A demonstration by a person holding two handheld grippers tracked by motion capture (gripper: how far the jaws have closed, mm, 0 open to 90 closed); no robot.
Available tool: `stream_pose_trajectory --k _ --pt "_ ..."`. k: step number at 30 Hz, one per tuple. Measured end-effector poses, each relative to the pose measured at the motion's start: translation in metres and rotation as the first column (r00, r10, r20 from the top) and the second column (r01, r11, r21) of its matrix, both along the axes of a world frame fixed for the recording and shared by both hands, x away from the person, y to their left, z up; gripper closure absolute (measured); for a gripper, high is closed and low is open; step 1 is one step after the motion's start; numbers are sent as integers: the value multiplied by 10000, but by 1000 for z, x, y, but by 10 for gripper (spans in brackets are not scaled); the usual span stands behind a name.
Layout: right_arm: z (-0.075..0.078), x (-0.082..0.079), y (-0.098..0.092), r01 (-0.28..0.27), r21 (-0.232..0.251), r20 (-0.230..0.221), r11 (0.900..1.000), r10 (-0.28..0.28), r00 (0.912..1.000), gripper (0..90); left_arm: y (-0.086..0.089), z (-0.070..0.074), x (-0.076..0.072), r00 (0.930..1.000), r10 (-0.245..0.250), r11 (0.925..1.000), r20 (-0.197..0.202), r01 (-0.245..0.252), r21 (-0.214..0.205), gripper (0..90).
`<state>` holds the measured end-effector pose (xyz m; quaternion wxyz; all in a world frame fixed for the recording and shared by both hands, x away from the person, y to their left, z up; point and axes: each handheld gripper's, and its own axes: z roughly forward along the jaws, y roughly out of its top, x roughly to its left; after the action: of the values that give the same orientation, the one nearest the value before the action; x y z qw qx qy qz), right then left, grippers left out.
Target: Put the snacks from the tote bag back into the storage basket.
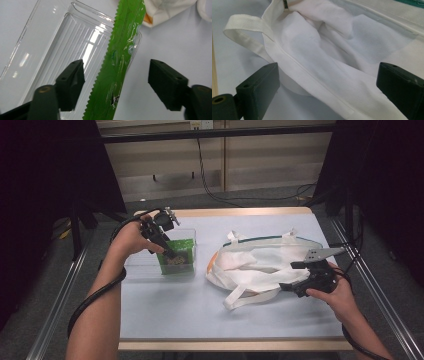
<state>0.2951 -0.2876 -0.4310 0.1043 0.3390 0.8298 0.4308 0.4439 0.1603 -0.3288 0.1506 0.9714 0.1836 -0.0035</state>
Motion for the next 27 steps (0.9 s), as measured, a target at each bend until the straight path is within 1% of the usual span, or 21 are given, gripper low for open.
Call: stream_pose_trajectory --k 3,4,5,6,7,8,9,10,11,12,13,14,15,18,19,21,22,23,24,25,27 --pt "0 0 1 -15 -11 27 10000 15 10000 42 0 2 0 9999 98 9999 47 -98 -21 220" --pt "1 0 1 -20 -6 23 10000 20 10000 43 0 1 -2 9992 393 9988 -86 -396 -289 214" --pt "1 -1 1 -26 -21 -3 10000 26 10000 42 0 1 -2 9990 439 9985 -54 -440 -328 203" --pt "1 -1 1 -25 -28 8 10000 25 10000 42 0 2 -1 9998 187 9997 -47 -188 -174 191" --pt "1 -1 1 -31 -31 7 10000 31 10000 42 0 2 -2 9997 262 9995 14 -262 -193 174" --pt "1 -1 1 -40 -24 11 10000 40 10000 42 0 2 -4 9983 585 9978 -17 -585 -322 151" --pt "1 -1 1 -40 -5 14 10000 40 10000 43 0 5 -3 9996 274 9996 -74 -274 -24 143" --pt "1 -1 1 -50 -9 15 10000 50 10000 42 1 6 -2 9998 220 9998 -22 -220 -18 137" --pt "1 0 1 -84 -7 33 10000 84 10000 42 1 6 -4 9993 365 9991 43 -364 -203 132" --pt "1 -1 2 -88 0 40 10000 88 10000 42 1 7 -4 9992 397 9989 -66 -398 -254 129" --pt "1 -1 2 -104 15 17 9999 104 9999 42 1 7 -5 9989 464 9984 64 -462 -323 122" --pt "1 -1 2 -105 -14 25 9999 105 9999 42 2 9 -4 9996 277 9995 6 -277 -159 115" --pt "1 -1 3 -92 -9 23 10000 92 10000 42 3 8 -6 9992 391 9989 -104 -393 -268 106" --pt "2 -1 3 -119 40 72 9999 118 9999 42 5 10 -8 9982 590 9982 45 -589 -128 87" --pt "2 -1 3 -147 2 75 9999 147 9999 42 7 10 -8 9984 516 9986 211 -514 -107 79" --pt "2 -1 3 -119 13 58 9999 119 9999 42 9 10 -11 9960 891 9954 17 -890 -365 73" --pt "2 -1 3 -112 8 44 9999 112 9999 42 11 10 -10 9982 595 9981 124 -593 -160 72" --pt "2 -1 3 -98 21 42 9999 98 9999 42 13 9 -11 9973 708 9972 202 -702 -263 72" --pt "3 -1 3 -112 44 50 9999 112 9999 42 14 10 -13 9955 945 9950 119 -940 -350 72" --pt "3 -1 4 -126 25 89 9999 125 9999 42 16 10 -12 9968 783 9964 187 -776 -351 72" --pt "3 -1 5 -133 58 85 9999 133 9999 42 20 9 -14 9959 890 9957 131 -886 -272 68"
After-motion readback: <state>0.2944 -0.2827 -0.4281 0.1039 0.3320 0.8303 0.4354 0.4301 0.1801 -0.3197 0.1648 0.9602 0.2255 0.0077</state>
